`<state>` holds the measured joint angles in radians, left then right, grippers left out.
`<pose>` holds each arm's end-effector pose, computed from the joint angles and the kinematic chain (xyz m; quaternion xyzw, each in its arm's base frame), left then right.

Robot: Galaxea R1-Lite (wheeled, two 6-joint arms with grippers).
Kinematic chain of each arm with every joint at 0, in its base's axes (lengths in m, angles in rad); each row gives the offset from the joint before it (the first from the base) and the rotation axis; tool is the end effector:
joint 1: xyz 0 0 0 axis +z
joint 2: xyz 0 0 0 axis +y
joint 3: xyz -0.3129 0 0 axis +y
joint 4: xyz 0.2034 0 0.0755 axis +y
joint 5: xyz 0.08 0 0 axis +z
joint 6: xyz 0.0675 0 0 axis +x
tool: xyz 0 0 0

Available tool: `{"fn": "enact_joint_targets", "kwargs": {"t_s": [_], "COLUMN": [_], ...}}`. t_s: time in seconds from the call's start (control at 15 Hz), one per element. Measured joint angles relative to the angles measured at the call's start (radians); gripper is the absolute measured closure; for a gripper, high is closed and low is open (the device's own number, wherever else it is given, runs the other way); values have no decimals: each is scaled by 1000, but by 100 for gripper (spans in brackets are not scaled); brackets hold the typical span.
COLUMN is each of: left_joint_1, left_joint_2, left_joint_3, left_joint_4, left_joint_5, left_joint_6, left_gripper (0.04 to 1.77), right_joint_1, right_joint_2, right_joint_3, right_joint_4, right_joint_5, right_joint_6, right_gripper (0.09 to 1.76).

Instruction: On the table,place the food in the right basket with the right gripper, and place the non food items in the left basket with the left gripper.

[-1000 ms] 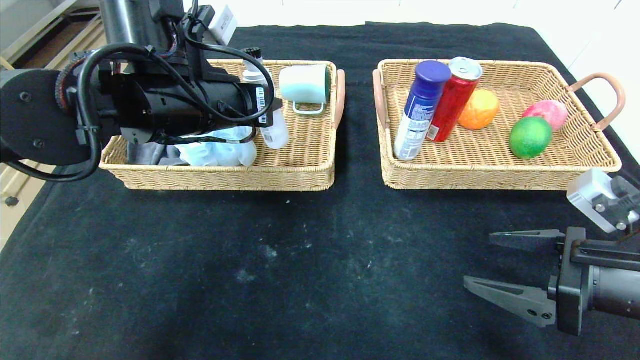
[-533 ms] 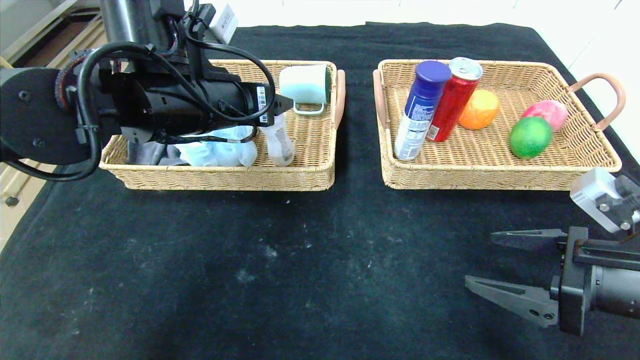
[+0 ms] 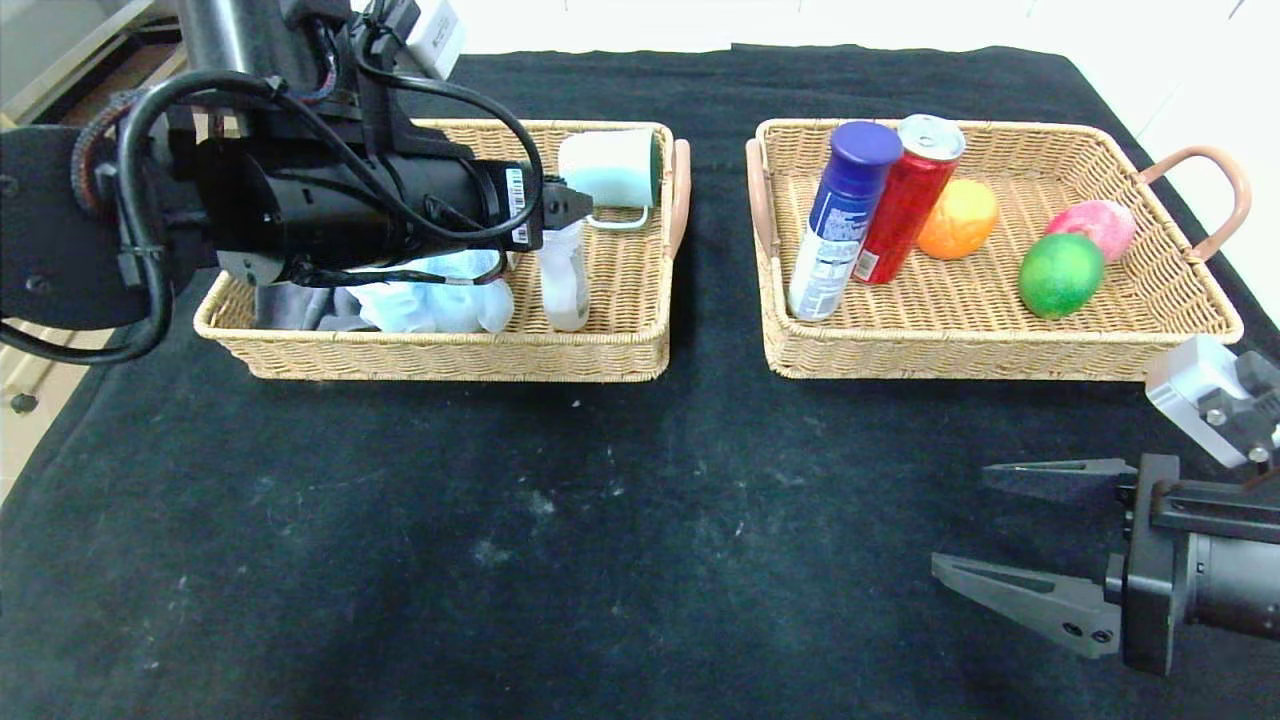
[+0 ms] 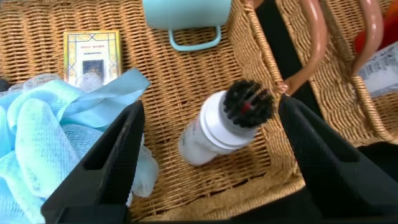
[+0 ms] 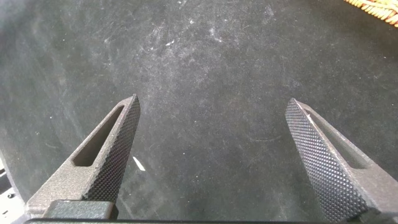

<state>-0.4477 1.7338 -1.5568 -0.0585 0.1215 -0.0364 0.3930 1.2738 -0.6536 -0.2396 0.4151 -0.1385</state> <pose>0.3734 -0.1702 0.3299 -0.0013 0.0598 -0.1610 0.9851 0.2200 0.1207 0.1898 -0.0604 0.1620 0.3982 0.9009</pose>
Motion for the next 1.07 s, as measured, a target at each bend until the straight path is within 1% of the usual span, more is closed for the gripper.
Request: {"fn": "enact_joint_targets", "kwargs": {"t_s": [0.2, 0.47, 0.8, 1.07], "left_joint_1": [-14, -20, -36, -39], "left_joint_2": [-30, -98, -243, -405], "left_joint_3": [28, 93, 253, 399], "left_joint_4": [1, 14, 29, 56], "left_joint_5": [2, 2, 0, 0], "left_joint_6": [-1, 3, 34, 90], "left_gripper": [20, 16, 13, 12], "right_joint_1": [1, 1, -2, -1], "right_joint_2": [0, 0, -5, -51], "right_joint_3": [1, 1, 3, 16], "right_joint_4": [0, -1, 0, 3], "right_joint_5": [0, 0, -1, -4], "right_joint_6": [-1, -3, -15, -36], "right_gripper": [14, 14, 14, 14]}}
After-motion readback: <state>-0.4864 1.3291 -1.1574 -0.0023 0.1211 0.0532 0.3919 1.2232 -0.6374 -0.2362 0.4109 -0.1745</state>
